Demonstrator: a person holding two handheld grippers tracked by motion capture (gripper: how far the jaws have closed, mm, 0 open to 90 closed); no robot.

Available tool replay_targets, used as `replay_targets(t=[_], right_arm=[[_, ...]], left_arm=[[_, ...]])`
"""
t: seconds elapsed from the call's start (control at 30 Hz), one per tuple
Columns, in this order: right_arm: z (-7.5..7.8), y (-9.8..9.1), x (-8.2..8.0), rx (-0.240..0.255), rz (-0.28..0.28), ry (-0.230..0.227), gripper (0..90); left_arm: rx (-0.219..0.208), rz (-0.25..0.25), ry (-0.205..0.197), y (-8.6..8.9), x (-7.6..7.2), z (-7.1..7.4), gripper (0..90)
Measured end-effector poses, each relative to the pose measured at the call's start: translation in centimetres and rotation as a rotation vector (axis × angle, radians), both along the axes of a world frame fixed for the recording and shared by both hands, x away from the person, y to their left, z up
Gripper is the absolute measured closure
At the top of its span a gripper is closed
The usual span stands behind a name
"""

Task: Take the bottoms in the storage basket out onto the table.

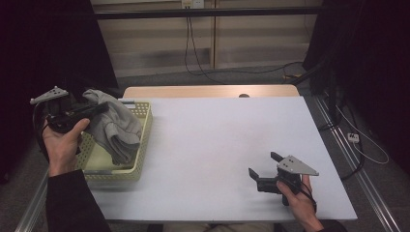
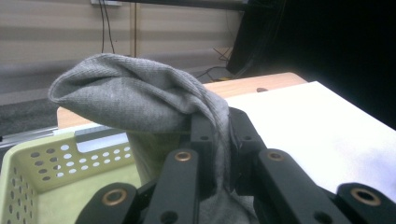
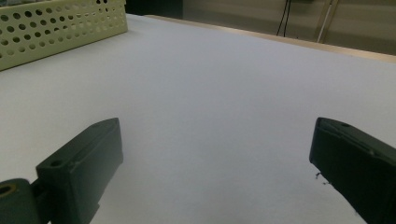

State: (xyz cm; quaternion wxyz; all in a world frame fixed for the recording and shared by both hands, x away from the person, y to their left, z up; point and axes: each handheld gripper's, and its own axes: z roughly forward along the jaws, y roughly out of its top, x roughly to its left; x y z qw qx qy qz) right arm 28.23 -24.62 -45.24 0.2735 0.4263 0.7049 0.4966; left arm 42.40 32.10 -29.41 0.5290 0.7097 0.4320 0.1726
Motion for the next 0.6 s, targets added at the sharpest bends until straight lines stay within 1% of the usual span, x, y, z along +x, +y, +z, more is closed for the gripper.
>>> replay_targets(t=[0.07,0.37,0.5,0.53,0.6], right_arm=[[0.0,0.0,0.0,0.001,0.000,0.000,2.6],[0.0,0.0,0.0,0.000,0.001,0.002,2.6],[0.0,0.0,0.1,0.000,0.000,0.004,2.6],[0.0,0.0,0.0,-0.002,0.000,0.004,2.6],[0.0,0.0,0.0,0.000,0.002,0.003,2.6]], left_arm=[[0.005,-0.006,0.000,0.1,0.1,-0.1,82.9],[-0.027,0.011,0.014,1.3,0.0,-0.5,82.9],[-0.024,0.017,0.018,1.6,0.0,-0.6,82.9],[-0.032,0.011,0.018,1.7,0.0,-0.7,82.9],[-0.019,0.006,0.028,1.7,0.0,-0.8,82.8]])
